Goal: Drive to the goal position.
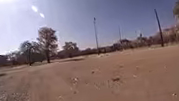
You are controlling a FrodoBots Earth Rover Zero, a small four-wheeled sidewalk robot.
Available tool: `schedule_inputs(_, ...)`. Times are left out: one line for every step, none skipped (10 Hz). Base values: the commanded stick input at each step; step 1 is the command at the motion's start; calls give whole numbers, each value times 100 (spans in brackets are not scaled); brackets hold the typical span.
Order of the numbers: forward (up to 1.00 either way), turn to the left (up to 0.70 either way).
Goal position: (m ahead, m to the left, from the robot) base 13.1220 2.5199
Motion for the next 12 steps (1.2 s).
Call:
schedule_inputs(50, 0)
schedule_inputs(50, 0)
schedule_inputs(50, 0)
schedule_inputs(50, 0)
schedule_inputs(50, 0)
schedule_inputs(50, 0)
schedule_inputs(50, 0)
schedule_inputs(50, 0)
schedule_inputs(50, 0)
schedule_inputs(50, 0)
schedule_inputs(50, 0)
schedule_inputs(50, 0)
